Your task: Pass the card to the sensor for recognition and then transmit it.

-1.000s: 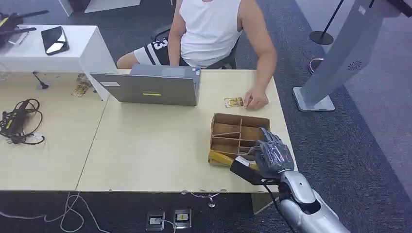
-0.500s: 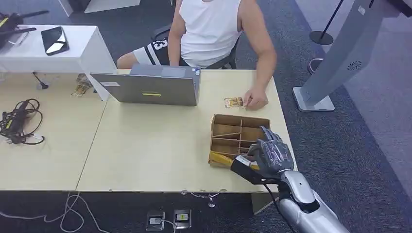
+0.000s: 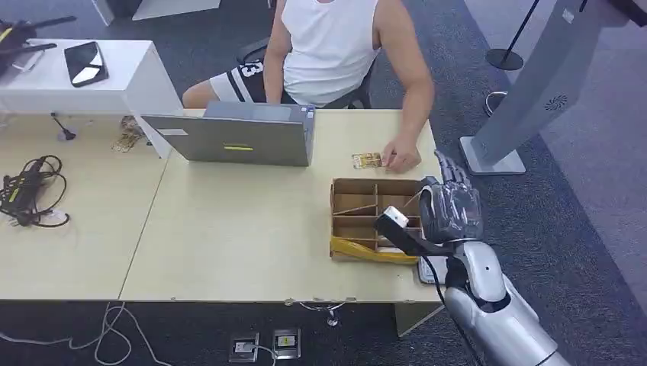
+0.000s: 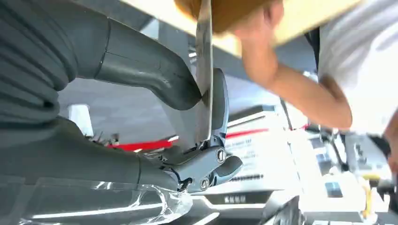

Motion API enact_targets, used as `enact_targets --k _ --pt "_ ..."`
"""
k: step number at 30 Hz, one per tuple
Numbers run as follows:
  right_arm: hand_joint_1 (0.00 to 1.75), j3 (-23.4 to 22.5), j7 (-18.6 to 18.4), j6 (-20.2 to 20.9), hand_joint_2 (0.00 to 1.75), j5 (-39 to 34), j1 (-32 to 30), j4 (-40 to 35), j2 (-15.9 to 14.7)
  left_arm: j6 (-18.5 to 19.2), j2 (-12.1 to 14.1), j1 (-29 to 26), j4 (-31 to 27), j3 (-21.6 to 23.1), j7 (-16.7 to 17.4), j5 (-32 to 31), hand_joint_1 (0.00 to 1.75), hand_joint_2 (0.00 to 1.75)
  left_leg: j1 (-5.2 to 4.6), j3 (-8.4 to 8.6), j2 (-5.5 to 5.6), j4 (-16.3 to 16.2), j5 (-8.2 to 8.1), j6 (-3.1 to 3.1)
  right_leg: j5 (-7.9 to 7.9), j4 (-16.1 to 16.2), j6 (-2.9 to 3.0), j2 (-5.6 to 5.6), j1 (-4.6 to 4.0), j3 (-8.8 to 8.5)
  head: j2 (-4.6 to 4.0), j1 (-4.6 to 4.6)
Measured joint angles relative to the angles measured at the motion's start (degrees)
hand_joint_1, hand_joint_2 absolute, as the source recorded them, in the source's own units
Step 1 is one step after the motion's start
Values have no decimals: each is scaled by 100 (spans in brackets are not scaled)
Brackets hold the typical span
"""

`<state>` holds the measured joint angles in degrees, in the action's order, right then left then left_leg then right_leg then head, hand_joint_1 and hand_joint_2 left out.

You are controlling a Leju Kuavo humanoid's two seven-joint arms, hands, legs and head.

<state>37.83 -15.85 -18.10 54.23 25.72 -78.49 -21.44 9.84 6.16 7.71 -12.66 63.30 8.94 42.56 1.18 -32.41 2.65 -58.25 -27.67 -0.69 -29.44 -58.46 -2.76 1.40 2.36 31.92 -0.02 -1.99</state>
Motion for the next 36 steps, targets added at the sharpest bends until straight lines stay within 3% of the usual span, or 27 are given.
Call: enact_targets --k 6,15,21,26,36 --pt "175 -157 -181 266 175 129 399 -637 -146 0 0 -3 0 9 -48 -4 0 175 0 1 -6 0 0 0 1 0 0 5 0 1 0 0" --pt "175 16 -131 1187 175 118 1477 -769 -207 0 9 13 0 112 -120 -109 0 175 0 -4 -4 0 2 -1 5 -3 3 3 0 0 0 -2" --pt "175 463 120 1305 175 131 2287 34 113 0 11 25 0 142 -120 -142 0 175 2 -10 6 1 6 -3 5 -6 3 -2 -2 1 0 -2" --pt "175 862 383 1066 175 24 2786 1234 578 0 15 30 0 173 -120 -153 0 175 4 -10 12 1 7 -3 5 -6 3 -10 -3 0 0 0" --pt "175 1307 394 877 175 81 3236 3032 1235 0 28 29 0 247 -39 -160 0 175 3 -10 15 0 8 -2 5 -5 3 -14 -3 1 0 -2"
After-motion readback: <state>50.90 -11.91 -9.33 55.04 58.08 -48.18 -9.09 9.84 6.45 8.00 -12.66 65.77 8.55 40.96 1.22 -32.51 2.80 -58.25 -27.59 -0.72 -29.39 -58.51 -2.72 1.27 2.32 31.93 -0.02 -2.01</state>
